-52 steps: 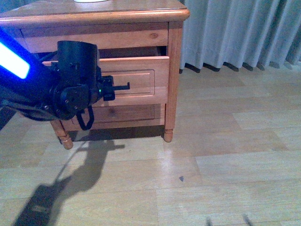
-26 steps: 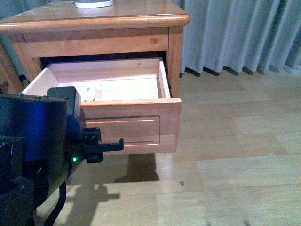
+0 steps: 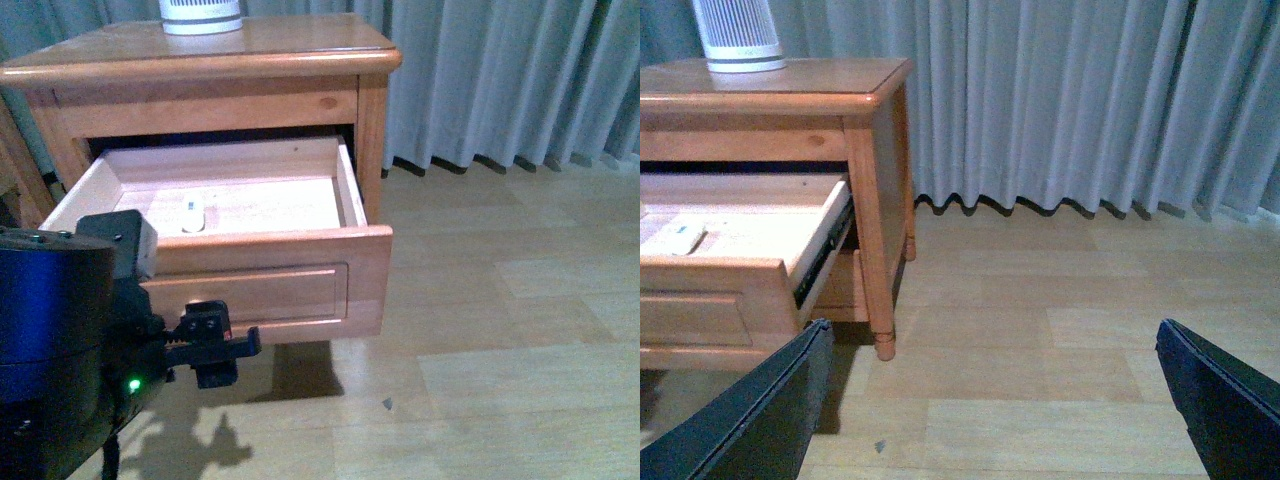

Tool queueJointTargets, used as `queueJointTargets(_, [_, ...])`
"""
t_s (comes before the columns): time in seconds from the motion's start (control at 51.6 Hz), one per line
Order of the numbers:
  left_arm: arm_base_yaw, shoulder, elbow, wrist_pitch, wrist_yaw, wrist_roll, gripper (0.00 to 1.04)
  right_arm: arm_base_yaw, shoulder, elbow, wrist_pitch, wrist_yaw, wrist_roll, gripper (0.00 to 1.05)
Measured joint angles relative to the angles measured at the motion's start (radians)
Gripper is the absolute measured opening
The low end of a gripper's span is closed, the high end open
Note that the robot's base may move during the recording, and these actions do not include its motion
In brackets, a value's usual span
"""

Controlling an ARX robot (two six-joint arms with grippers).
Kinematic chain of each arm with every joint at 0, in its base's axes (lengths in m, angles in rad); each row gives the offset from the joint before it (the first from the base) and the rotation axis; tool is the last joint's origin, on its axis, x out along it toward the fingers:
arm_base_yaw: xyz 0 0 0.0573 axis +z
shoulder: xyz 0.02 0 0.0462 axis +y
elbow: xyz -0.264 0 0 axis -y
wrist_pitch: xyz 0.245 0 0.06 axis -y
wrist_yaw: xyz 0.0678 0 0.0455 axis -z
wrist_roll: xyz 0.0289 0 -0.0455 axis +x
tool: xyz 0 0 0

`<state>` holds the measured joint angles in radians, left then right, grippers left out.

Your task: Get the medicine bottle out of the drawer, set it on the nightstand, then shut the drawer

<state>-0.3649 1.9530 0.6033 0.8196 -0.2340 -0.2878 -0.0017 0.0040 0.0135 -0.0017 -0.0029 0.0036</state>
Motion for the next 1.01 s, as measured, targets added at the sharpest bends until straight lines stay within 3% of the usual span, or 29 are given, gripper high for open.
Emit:
queueJointTargets(0.174, [0.09,-0.198,-0.01,-0.117,0.08,-0.001,0.99,0.0,0.0,0.0,0.0,0.0,0.0,0.98])
queueJointTargets(0.504, [0.251,-0.722,0.067,-0.526,0.314,0.028,0.98,0.0,0.0,0.0,0.0,0.0,0.0,0.98])
queueJointTargets(0.601, [0.283,-0.929,0.029,-0.502,0.2,0.141,0.84,0.0,0.0,0.0,0.0,0.0,0.0,0.98])
queueJointTargets(0.736, [0.359,-1.249,-0.093,-0.655,0.223,0.236,0.61,0.0,0.0,0.0,0.0,0.0,0.0,0.98])
queueJointTargets(1.008, [0.361,-1.445,-0.332,-0.595,0.234,0.274,0.05,0.0,0.0,0.0,0.0,0.006,0.0,0.98])
